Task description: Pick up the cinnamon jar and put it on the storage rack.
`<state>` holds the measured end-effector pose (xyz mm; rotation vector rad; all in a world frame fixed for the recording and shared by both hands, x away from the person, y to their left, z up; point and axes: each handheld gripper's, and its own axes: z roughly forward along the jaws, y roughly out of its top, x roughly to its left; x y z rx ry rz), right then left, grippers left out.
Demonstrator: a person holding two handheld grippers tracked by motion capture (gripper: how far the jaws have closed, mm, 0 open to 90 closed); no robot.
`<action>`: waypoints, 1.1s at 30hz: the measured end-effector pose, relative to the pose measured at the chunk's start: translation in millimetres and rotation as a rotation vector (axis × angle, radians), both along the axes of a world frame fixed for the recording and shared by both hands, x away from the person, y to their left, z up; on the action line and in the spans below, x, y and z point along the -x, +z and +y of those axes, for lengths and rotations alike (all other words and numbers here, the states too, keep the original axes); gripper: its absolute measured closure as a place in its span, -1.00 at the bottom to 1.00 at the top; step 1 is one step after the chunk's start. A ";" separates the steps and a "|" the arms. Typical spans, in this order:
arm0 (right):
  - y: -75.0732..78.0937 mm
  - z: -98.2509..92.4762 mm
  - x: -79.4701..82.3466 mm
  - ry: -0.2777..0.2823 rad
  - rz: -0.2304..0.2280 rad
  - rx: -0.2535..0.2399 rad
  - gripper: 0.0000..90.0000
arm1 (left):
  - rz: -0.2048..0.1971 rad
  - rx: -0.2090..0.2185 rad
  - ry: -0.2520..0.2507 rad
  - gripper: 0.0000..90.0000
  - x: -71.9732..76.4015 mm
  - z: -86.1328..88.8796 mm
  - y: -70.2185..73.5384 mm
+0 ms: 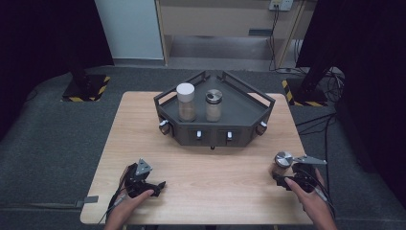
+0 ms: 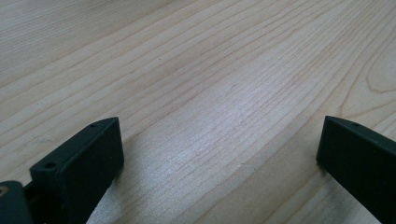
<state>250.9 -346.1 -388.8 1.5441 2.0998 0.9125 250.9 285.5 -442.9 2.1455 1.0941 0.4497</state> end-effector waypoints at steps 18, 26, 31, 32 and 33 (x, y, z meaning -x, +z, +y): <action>-0.2 6.2 -13.8 -0.001 0.000 0.014 -0.77 | 0.000 0.000 0.000 -1.00 0.0 0.0 0.0; -5.2 8.1 -20.8 -0.006 0.011 0.026 -0.66 | 0.000 0.000 0.000 -1.00 0.0 0.0 0.1; -7.8 9.7 -23.6 -0.003 0.009 0.024 -0.57 | 0.000 0.000 0.000 -1.00 0.0 0.0 0.0; -8.4 10.4 -24.6 -0.005 0.010 0.022 -0.55 | 0.000 0.000 0.000 -1.00 0.0 0.0 0.0; -8.6 11.3 -25.5 -0.004 0.010 0.024 -0.52 | 0.000 -0.001 0.000 -1.00 0.0 0.0 0.1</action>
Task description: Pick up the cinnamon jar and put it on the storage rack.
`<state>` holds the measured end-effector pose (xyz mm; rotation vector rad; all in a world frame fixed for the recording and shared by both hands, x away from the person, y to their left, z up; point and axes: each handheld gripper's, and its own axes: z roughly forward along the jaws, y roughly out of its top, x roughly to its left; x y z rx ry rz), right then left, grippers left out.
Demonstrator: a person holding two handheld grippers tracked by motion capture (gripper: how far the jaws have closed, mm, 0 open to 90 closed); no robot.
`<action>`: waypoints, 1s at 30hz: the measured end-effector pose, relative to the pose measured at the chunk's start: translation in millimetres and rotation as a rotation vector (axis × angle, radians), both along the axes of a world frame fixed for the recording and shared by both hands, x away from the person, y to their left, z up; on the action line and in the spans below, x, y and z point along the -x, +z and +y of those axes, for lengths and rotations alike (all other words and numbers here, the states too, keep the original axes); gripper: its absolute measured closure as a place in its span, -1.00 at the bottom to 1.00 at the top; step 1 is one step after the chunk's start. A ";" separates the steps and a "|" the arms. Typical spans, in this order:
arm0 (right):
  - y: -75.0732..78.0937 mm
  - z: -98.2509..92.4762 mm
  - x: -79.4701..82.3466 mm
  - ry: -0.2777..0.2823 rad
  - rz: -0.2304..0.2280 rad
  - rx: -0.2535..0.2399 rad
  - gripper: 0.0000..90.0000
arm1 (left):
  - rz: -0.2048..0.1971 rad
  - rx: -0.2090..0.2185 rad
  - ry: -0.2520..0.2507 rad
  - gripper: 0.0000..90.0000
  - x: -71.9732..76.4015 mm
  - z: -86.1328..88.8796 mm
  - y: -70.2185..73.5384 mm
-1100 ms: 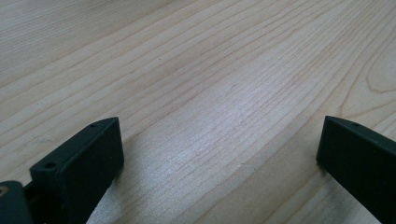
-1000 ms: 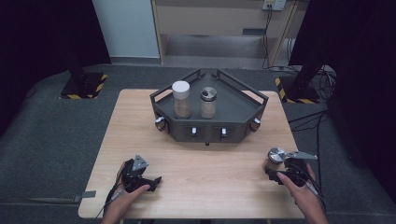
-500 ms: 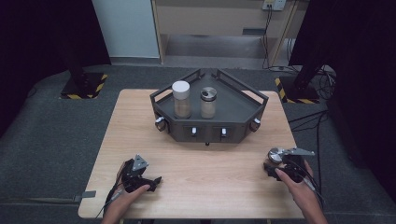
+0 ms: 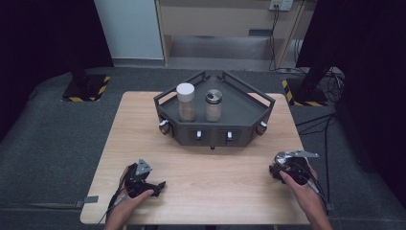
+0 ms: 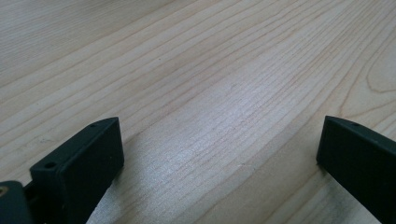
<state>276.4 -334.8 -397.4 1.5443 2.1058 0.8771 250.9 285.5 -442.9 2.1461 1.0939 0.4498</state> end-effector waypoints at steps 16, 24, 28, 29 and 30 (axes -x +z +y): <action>2.3 10.2 -1.8 -0.014 -0.007 0.040 -0.30 | 0.000 0.000 0.000 -1.00 -0.1 0.0 0.0; 12.7 10.3 3.8 -0.005 -0.025 0.038 -0.30 | 0.000 0.000 0.000 -1.00 -0.1 0.0 0.0; 21.9 12.0 7.1 0.013 -0.033 0.045 -0.30 | 0.000 0.000 0.000 -1.00 0.0 0.0 0.0; 25.2 12.7 8.5 0.019 -0.037 0.048 -0.30 | 0.000 0.000 0.000 -1.00 0.0 0.0 0.0; 27.6 13.2 9.5 0.026 -0.040 0.051 -0.30 | 0.000 0.000 0.000 -1.00 0.0 0.0 0.0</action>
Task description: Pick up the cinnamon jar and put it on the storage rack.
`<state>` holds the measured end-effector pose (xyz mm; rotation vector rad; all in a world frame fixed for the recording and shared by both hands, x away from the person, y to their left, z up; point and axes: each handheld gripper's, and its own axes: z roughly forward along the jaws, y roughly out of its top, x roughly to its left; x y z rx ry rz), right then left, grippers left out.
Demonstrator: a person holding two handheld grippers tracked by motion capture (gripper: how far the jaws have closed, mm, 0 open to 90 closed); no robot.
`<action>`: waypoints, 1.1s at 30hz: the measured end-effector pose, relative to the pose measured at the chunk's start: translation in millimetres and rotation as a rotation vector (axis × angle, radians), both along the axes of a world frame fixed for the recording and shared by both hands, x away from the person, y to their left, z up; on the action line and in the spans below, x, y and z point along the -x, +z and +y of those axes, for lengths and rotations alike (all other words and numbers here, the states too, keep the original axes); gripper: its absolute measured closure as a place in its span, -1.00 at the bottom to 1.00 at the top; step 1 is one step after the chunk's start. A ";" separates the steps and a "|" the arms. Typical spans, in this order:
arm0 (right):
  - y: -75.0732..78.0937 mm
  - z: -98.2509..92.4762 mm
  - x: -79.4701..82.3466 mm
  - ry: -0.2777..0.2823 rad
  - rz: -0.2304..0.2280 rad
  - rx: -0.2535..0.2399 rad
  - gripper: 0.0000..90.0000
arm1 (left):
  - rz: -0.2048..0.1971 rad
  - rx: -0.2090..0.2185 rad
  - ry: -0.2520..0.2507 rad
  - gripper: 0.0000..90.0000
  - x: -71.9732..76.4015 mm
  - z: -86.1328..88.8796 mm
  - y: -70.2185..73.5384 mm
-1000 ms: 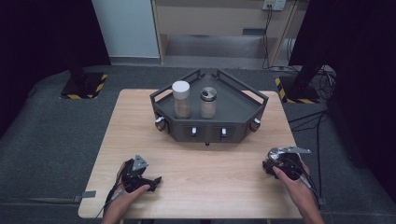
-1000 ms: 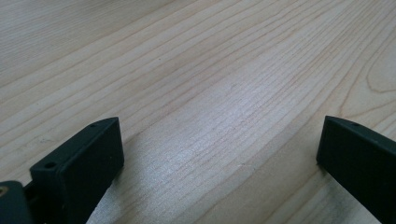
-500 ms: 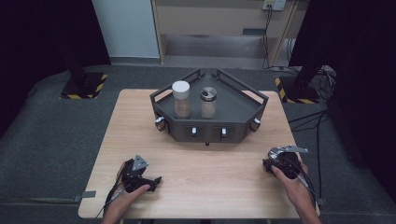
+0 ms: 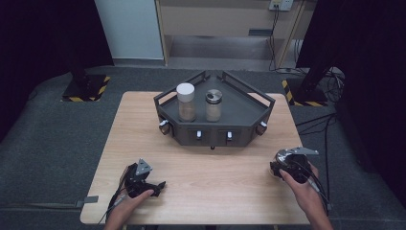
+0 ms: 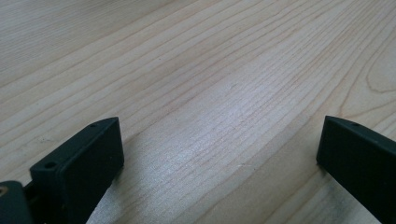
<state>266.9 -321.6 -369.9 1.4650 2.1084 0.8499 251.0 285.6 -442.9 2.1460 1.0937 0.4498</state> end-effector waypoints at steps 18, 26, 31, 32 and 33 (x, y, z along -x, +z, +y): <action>40.6 13.4 7.7 0.038 -0.013 0.027 -0.30 | 0.001 0.000 0.000 -1.00 -0.1 0.1 0.0; 49.2 16.6 3.4 0.056 -0.013 0.038 -0.30 | 0.000 0.000 -0.001 -1.00 -0.1 0.0 0.1; 57.4 19.6 0.6 0.068 -0.014 0.045 -0.30 | 0.000 0.000 0.000 -1.00 -0.1 0.0 0.1; 59.5 20.2 0.0 0.070 -0.016 0.046 -0.30 | 0.001 0.000 0.000 -1.00 -0.1 0.0 0.0; 61.2 20.7 -0.5 0.071 -0.018 0.045 -0.30 | 0.001 0.000 0.000 -1.00 -0.1 0.0 0.1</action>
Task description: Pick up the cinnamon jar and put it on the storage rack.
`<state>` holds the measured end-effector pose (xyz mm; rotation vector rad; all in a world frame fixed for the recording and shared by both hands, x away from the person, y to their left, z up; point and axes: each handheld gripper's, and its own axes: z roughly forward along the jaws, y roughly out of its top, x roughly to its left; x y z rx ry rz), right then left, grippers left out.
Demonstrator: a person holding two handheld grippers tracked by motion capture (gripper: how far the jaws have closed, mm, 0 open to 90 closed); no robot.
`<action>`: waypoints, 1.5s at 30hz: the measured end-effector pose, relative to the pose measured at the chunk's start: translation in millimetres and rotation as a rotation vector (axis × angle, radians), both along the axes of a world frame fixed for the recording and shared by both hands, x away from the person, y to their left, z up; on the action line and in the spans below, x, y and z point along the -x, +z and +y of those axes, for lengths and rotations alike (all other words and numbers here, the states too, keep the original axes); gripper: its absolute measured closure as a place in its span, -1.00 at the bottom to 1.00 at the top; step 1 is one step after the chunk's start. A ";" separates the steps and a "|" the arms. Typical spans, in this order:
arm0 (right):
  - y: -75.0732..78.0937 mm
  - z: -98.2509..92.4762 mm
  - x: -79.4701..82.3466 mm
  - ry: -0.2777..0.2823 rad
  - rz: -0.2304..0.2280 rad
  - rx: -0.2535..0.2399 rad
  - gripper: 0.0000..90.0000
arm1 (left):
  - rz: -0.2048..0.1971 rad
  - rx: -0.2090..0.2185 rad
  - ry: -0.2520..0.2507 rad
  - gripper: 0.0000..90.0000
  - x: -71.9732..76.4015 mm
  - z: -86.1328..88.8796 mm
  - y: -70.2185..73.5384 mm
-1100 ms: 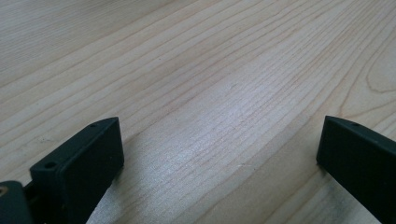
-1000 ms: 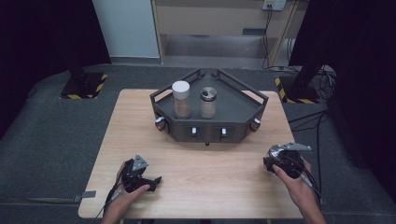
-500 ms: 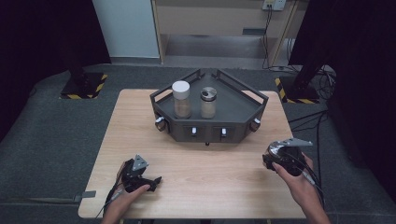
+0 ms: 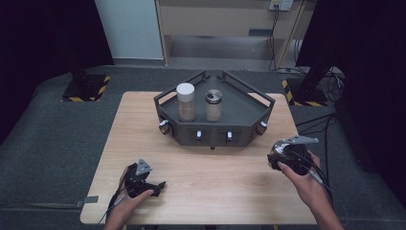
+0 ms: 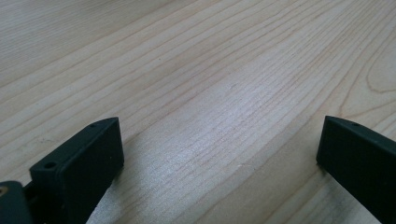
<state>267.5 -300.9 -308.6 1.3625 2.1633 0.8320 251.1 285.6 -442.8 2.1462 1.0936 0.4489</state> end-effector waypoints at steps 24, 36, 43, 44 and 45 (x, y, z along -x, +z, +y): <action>37.1 24.6 -21.0 0.045 0.002 0.017 -0.30 | 0.000 0.000 0.000 -1.00 0.0 0.0 0.1; 51.2 36.3 -33.8 0.058 0.000 0.029 -0.30 | 0.000 0.000 0.000 -1.00 -0.1 0.0 0.1; 61.8 37.9 -38.9 0.056 -0.019 0.030 -0.30 | 0.000 0.000 0.000 -1.00 0.0 0.0 0.1; 63.2 37.7 -39.9 0.055 -0.020 0.030 -0.30 | 0.000 0.000 0.000 -1.00 0.0 0.0 0.1; 63.9 37.5 -40.6 0.054 -0.022 0.030 -0.30 | 0.000 0.000 0.000 -1.00 0.0 0.0 0.1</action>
